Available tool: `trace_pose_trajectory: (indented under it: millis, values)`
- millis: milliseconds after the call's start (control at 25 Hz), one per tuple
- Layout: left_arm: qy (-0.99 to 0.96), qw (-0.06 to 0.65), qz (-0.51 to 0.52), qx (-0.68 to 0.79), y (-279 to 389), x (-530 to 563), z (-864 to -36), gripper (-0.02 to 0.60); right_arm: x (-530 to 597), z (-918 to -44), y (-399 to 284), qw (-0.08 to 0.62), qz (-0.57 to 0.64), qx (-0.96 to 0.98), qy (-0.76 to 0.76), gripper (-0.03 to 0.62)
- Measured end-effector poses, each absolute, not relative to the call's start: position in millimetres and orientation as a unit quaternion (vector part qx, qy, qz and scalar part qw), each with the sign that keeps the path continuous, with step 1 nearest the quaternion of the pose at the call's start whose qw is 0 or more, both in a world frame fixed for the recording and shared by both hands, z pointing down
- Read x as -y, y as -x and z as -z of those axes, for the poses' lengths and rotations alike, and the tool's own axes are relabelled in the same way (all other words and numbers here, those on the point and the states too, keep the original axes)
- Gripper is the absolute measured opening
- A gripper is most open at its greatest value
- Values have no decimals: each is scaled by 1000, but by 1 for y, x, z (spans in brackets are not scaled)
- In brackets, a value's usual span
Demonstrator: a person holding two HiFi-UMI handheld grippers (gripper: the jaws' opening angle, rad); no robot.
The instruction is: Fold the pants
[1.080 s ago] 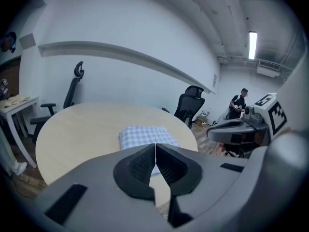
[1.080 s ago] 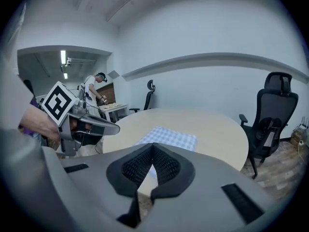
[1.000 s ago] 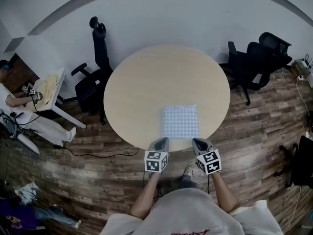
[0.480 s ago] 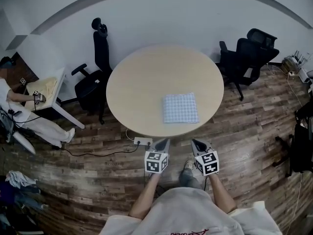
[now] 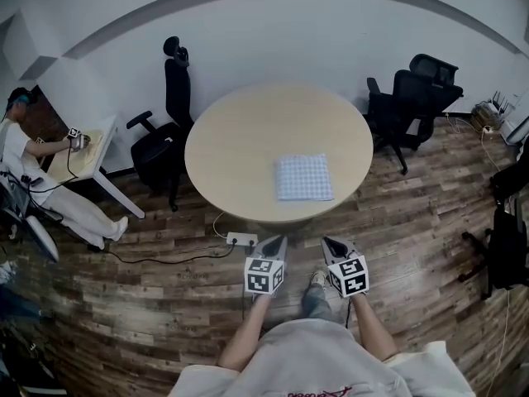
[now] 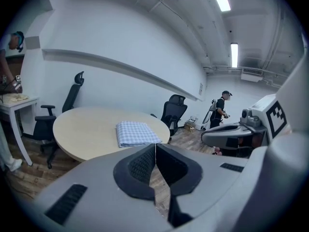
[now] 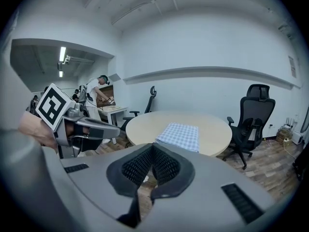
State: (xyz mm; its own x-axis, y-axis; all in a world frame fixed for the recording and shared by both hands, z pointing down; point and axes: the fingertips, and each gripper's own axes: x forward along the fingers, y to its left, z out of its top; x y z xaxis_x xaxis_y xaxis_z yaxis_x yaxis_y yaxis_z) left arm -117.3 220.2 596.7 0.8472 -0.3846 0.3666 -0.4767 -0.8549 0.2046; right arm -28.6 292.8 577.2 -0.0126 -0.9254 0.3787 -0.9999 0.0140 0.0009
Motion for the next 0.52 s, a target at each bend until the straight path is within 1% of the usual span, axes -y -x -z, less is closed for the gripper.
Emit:
trace_pose_trajectory:
  millis: [320,520]
  values:
    - [-949,148,-152,234,140,-234,-597,34,-306,-578,51,140,-135,704,-683,28]
    - [-948,149,-157,233,141,-237,-591,34,-306,-571,50,140,-136,702,-684,28]
